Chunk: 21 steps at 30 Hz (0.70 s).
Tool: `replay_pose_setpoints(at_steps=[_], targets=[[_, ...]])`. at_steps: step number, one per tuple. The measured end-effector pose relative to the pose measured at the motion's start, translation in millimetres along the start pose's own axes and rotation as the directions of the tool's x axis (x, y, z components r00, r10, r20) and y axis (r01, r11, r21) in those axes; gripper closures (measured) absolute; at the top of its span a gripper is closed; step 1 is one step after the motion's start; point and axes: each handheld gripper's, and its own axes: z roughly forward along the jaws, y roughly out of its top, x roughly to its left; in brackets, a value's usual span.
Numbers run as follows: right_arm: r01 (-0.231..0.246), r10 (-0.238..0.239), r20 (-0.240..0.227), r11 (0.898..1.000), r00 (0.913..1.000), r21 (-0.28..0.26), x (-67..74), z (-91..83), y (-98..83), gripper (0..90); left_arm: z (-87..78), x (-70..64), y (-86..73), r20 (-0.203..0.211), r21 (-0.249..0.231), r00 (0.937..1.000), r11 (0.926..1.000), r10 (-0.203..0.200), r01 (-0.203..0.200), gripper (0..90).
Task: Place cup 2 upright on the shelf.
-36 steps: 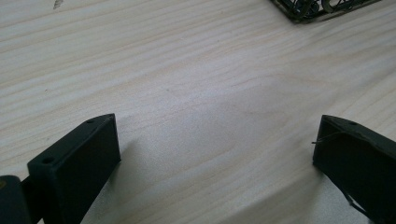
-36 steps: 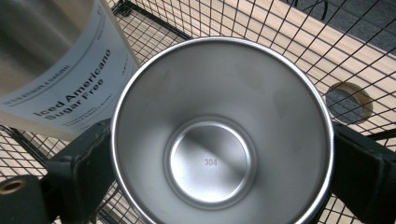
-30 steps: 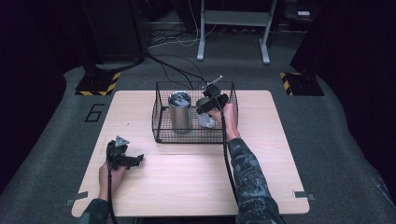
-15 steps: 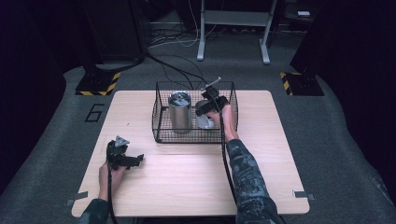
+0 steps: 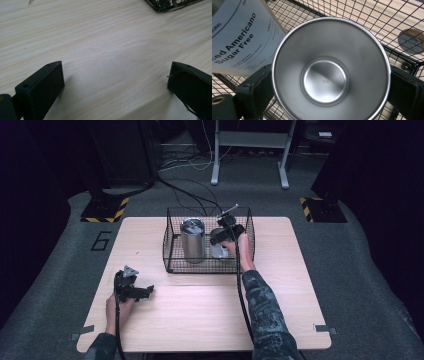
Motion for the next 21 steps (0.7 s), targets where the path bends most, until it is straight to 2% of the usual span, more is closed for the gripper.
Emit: replay_pose_setpoints(at_steps=[4,6,12,13,14,15,16,21], targets=[[0.0,0.0,-0.001,1.0,1.0,0.002,0.5,-1.7,-0.5,3.9,0.0,0.0,0.0,0.0,0.0,1.0,1.0,0.0,0.0,0.6],[-0.017,0.017,-0.007,1.0,0.9998,-0.008,1.5,-4.2,0.0,1.0,0.0,0.0,0.0,0.0,0.0,1.0,1.0,0.0,0.0,0.6],[-0.001,0.001,0.005,1.0,1.0,-0.03,4.0,-15.3,0.6,0.0,0.1,0.0,0.0,0.0,-0.001,1.0,1.0,0.0,0.0,0.6],[0.001,-0.001,0.004,0.999,1.0,-0.038,4.4,-22.3,0.3,0.0,0.0,0.0,0.0,0.0,0.0,1.0,1.0,0.0,0.0,0.6],[0.001,-0.001,0.004,0.999,1.0,-0.038,4.4,-22.3,0.3,0.0,0.0,0.0,0.0,0.0,0.0,1.0,1.0,0.0,0.0,0.6],[0.005,-0.005,0.0,0.998,1.0,-0.06,5.8,-29.6,-0.3,0.0,0.0,0.1,0.0,0.0,0.0,1.0,1.0,0.001,-0.001,0.6],[0.005,-0.005,0.0,0.998,1.0,-0.06,5.8,-29.6,-0.3,0.0,0.0,0.1,0.0,0.0,0.0,1.0,1.0,0.001,-0.001,0.6],[0.047,-0.047,0.006,0.994,0.9989,-0.094,15.3,-51.5,-4.6,0.0,0.1,0.0,0.0,0.0,-0.001,1.0,1.0,0.0,0.0,0.6]])
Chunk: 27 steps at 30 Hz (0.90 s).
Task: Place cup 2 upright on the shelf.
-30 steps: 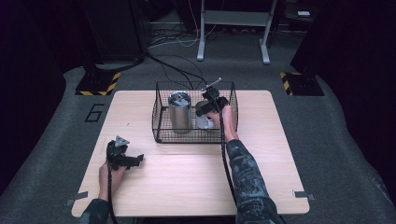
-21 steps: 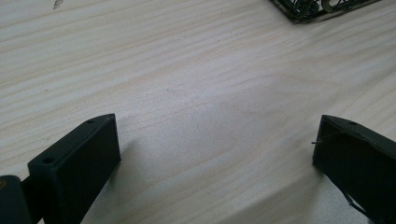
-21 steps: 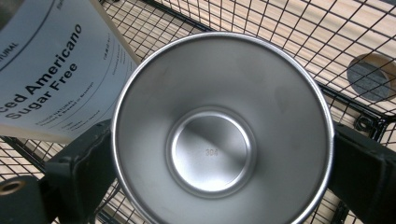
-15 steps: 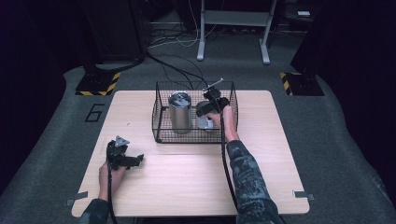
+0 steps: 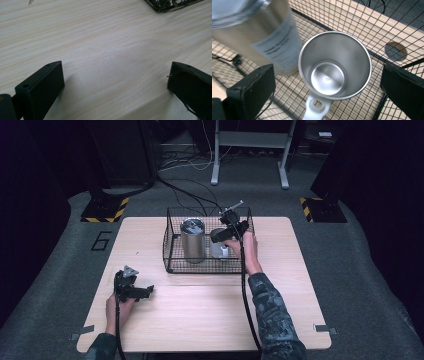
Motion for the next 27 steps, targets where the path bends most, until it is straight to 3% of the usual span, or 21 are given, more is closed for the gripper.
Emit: replay_pose_setpoints(at_steps=[4,9,17,27], targets=[[0.045,-0.045,-0.01,0.999,0.9989,-0.025,6.6,-14.5,-3.8,0.0,0.0,-0.1,0.0,0.0,0.0,1.0,1.0,-0.001,0.001,0.6],[0.067,-0.068,-0.019,0.996,0.9975,-0.052,12.6,-30.2,-9.7,0.0,-0.4,0.3,0.2,0.004,0.006,1.0,1.0,0.002,-0.002,0.6],[0.128,-0.133,-0.04,0.986,0.9904,-0.109,28.0,-63.8,-31.7,0.0,-0.1,0.0,0.1,0.001,0.002,1.0,1.0,0.0,0.0,0.5],[0.169,-0.178,-0.051,0.974,0.9827,-0.153,37.6,-87.8,-65.4,0.0,-0.5,0.1,0.3,0.003,0.008,1.0,1.0,-0.001,0.001,0.5]])
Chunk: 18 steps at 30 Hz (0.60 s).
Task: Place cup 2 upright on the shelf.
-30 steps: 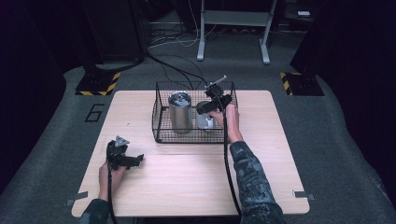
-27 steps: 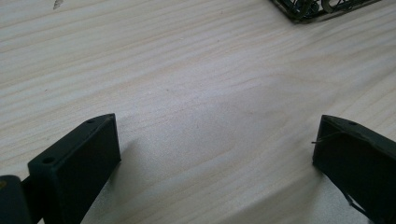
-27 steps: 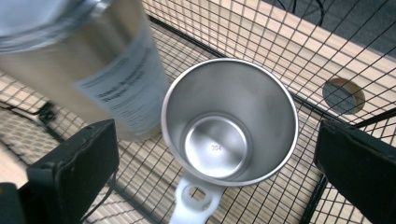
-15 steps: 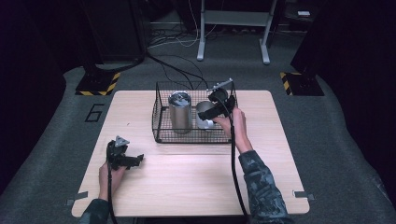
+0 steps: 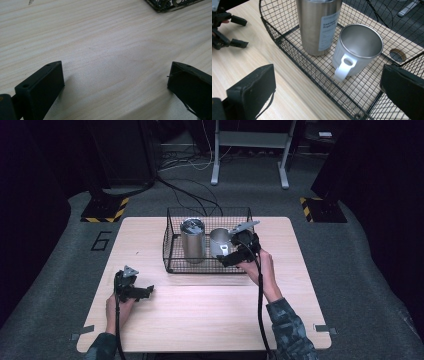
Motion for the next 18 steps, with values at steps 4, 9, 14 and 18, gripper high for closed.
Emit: replay_pose_setpoints(at_steps=[4,9,14,18], targets=[[0.012,-0.012,-0.001,1.0,0.9999,-0.007,2.7,-5.5,-11.9,0.0,0.0,0.0,0.0,0.0,0.0,1.0,1.0,0.0,0.0,0.5],[0.007,-0.007,0.007,1.0,1.0,-0.018,4.2,-11.8,-37.1,0.0,0.0,0.0,0.0,0.0,0.0,1.0,1.0,0.0,0.0,0.5],[-0.012,0.012,0.004,1.0,0.9999,-0.023,1.3,-12.0,-62.9,0.0,0.0,-0.1,0.0,-0.001,-0.001,1.0,1.0,0.0,0.0,0.5],[-0.045,0.045,0.007,0.999,0.9989,-0.013,-2.7,-9.5,-84.4,0.0,0.0,0.0,0.0,-0.001,-0.001,1.0,1.0,0.0,0.0,0.5]])
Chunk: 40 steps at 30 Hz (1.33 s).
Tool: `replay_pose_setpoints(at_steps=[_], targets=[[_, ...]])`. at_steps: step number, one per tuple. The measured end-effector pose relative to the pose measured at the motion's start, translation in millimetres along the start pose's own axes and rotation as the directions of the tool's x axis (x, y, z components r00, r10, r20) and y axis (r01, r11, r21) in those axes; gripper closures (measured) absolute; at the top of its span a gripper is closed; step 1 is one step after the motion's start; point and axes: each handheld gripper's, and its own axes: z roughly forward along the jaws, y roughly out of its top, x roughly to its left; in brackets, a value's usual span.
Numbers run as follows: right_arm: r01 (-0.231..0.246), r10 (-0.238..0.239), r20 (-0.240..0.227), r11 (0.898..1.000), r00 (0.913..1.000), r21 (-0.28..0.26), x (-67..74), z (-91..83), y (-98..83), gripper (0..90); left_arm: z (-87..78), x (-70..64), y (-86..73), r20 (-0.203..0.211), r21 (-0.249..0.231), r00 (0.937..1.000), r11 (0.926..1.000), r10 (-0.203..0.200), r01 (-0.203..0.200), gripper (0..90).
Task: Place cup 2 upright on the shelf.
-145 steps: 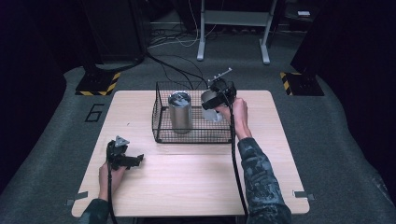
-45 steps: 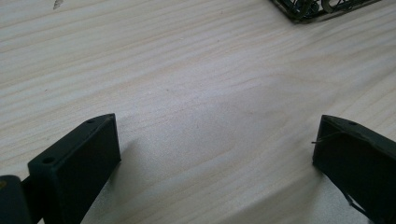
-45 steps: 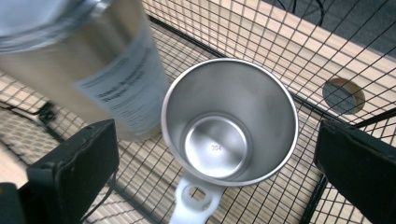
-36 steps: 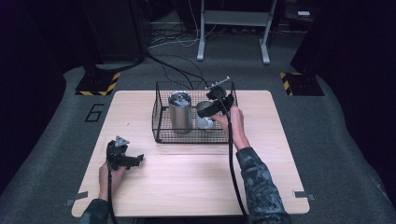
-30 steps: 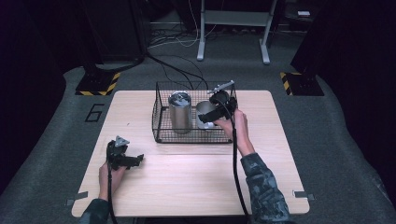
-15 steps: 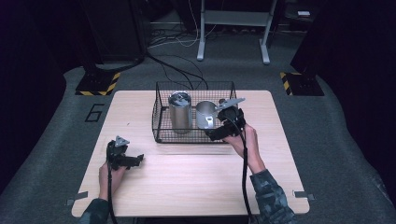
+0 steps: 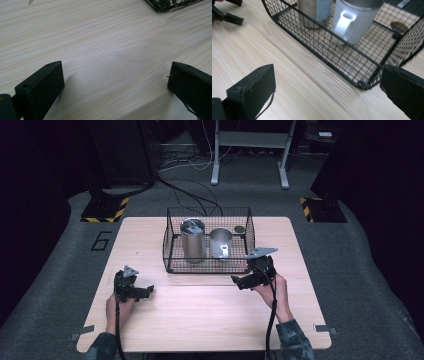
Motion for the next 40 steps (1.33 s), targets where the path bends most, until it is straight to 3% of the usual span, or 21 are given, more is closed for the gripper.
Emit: replay_pose_setpoints(at_steps=[8,12,16,22,27,29,32,34,35,40], targets=[[-0.038,0.038,0.014,0.999,0.9992,0.016,-7.5,1.3,-32.7,0.0,0.0,0.0,0.0,0.0,0.0,1.0,1.0,0.0,0.0,0.5],[-0.04,0.039,0.035,0.998,0.9987,0.038,-14.5,-0.2,-57.3,0.0,-0.1,0.1,0.0,0.0,0.001,1.0,1.0,0.002,-0.002,0.5],[-0.078,0.075,0.047,0.996,0.9961,0.05,-22.6,2.0,-82.2,0.0,0.0,0.0,0.0,0.0,0.0,1.0,1.0,0.0,0.0,0.5],[-0.17,0.165,0.07,0.983,0.9838,0.074,-36.0,7.7,-123.0,0.0,0.0,-0.1,0.0,0.0,0.001,1.0,1.0,-0.001,0.001,0.5],[-0.195,0.186,0.1,0.977,0.9774,0.082,-44.5,9.1,-145.6,0.0,0.4,-0.4,-0.1,-0.003,-0.005,1.0,1.0,-0.004,0.004,0.5],[-0.213,0.204,0.12,0.975,0.9717,0.069,-43.8,7.7,-149.4,0.0,0.6,-0.6,-0.3,-0.005,-0.009,1.0,1.0,-0.005,0.005,0.5],[-0.196,0.187,0.13,0.979,0.9739,0.061,-45.2,7.1,-151.8,0.0,0.6,-0.5,-0.3,-0.005,-0.008,1.0,1.0,-0.004,0.004,0.5],[-0.167,0.158,0.172,0.985,0.9724,0.039,-44.4,9.0,-155.8,0.0,0.7,-0.7,-0.2,-0.005,-0.008,1.0,1.0,-0.005,0.005,0.4],[-0.182,0.175,0.176,0.983,0.9686,0.025,-43.0,9.0,-156.8,0.0,0.7,-0.7,-0.2,-0.006,-0.008,1.0,0.9999,-0.005,0.005,0.4],[-0.164,0.157,0.165,0.986,0.9738,0.03,-44.5,8.0,-157.8,0.0,1.1,-1.0,-0.4,-0.01,-0.014,0.9999,0.9999,-0.007,0.007,0.5]])
